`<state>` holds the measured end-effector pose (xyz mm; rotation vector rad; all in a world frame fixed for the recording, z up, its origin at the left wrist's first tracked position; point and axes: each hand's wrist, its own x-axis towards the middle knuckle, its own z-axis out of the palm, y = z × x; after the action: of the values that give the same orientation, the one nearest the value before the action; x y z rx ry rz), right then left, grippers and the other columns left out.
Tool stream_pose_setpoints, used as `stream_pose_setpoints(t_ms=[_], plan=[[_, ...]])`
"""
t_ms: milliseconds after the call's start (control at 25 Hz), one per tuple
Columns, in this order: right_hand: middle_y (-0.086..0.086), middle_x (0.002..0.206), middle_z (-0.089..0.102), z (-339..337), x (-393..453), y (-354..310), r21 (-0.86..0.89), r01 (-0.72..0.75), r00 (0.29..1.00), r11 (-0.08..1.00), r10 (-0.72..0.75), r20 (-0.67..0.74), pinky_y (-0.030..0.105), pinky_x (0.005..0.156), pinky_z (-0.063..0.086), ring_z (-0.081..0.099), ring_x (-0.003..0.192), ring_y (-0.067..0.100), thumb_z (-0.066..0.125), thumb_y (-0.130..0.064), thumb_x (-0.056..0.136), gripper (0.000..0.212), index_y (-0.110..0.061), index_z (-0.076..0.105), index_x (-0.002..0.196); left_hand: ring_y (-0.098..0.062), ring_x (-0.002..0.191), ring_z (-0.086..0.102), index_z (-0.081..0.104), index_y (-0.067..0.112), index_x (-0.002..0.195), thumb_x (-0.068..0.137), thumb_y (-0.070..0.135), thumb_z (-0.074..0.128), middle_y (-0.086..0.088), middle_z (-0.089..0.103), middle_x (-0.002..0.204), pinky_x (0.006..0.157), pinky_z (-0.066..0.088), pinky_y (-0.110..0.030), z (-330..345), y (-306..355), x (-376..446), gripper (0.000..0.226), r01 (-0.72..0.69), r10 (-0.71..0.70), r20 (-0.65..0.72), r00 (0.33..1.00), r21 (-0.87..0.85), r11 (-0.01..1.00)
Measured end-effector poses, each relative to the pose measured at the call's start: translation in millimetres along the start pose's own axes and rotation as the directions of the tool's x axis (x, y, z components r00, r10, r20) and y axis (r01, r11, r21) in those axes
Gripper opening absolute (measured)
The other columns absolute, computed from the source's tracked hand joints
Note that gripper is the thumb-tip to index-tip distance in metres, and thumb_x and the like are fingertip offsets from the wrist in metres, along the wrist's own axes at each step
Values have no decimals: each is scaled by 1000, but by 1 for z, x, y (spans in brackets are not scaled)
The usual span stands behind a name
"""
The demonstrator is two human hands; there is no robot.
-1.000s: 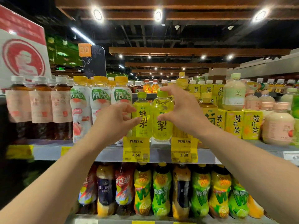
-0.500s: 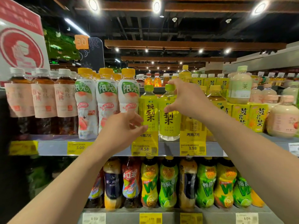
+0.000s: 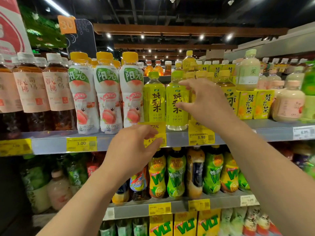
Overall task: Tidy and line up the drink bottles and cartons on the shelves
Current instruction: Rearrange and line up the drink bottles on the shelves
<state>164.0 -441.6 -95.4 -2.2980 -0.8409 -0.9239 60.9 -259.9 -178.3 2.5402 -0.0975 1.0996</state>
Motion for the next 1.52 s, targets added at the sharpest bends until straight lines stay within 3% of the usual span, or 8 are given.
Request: stream_pose_setpoints(t_ms=[120, 360, 640, 840, 1000, 1320, 1400, 1520], plan=[[-14, 105, 62, -1, -52, 9, 179, -97, 995, 979, 93, 27, 21, 77, 45, 57, 90, 1, 76, -39, 80, 43, -34, 63, 120, -8, 90, 65, 71, 27, 105, 88, 46, 65, 13, 70, 98, 74, 55, -34, 18, -3, -19, 26, 13, -11, 63, 998, -21, 1000], [-22, 98, 60, 36, -137, 24, 322, -324, 932, 889, 243, 267, 3, 68, 39, 56, 86, -9, 77, -35, 79, 30, -40, 64, 106, -16, 87, 65, 70, 30, 104, 87, 50, 63, 11, 68, 95, 72, 54, -36, 52, -18, -56, 27, 101, -105, 162, 981, 32, 994], [-21, 98, 65, 88, -161, 3, 398, -377, 879, 836, 187, 438, 13, 72, 46, 60, 83, -8, 76, -36, 79, 26, -44, 63, 99, -17, 92, 65, 69, 30, 104, 88, 48, 60, 8, 69, 100, 73, 54, -36, 54, -38, -94, 25, 315, -332, 118, 936, 140, 939], [-27, 95, 64, 124, -161, -17, 429, -339, 847, 837, 73, 527, 4, 64, 42, 60, 83, -10, 77, -40, 79, 25, -45, 63, 98, -14, 98, 64, 67, 28, 109, 89, 46, 60, 10, 68, 105, 78, 54, -37, 34, -57, -124, 28, 526, -541, 10, 841, 215, 823], [-23, 94, 64, 144, -164, -33, 471, -316, 811, 823, -23, 584, 6, 65, 41, 59, 83, -10, 75, -38, 81, 26, -43, 64, 103, -13, 99, 64, 67, 25, 114, 89, 41, 65, 8, 68, 108, 82, 54, -35, 12, -73, -150, 30, 637, -625, -128, 770, 207, 742], [-22, 101, 64, 169, -163, -73, 470, -323, 767, 822, -64, 639, 12, 71, 46, 60, 85, -8, 76, -38, 79, 28, -38, 66, 106, -19, 119, 54, 61, 17, 122, 86, 34, 69, -1, 62, 123, 94, 41, -29, -31, -131, -164, 42, 663, -638, -192, 746, 305, 683], [-22, 100, 64, 176, -164, -83, 452, -339, 781, 825, -21, 624, 20, 76, 51, 60, 85, -6, 77, -38, 79, 29, -40, 65, 105, -24, 121, 50, 51, 16, 136, 85, 35, 69, -6, 57, 128, 98, 40, -32, -40, -154, -156, 58, 652, -644, -148, 751, 315, 689], [-23, 101, 63, 184, -169, -98, 396, -379, 783, 836, 62, 618, 26, 81, 54, 61, 87, -4, 76, -37, 80, 31, -36, 66, 109, -33, 114, 53, 45, 20, 140, 81, 34, 67, -12, 56, 126, 93, 46, -40, -39, -196, -142, 64, 628, -666, -18, 745, 353, 693]])
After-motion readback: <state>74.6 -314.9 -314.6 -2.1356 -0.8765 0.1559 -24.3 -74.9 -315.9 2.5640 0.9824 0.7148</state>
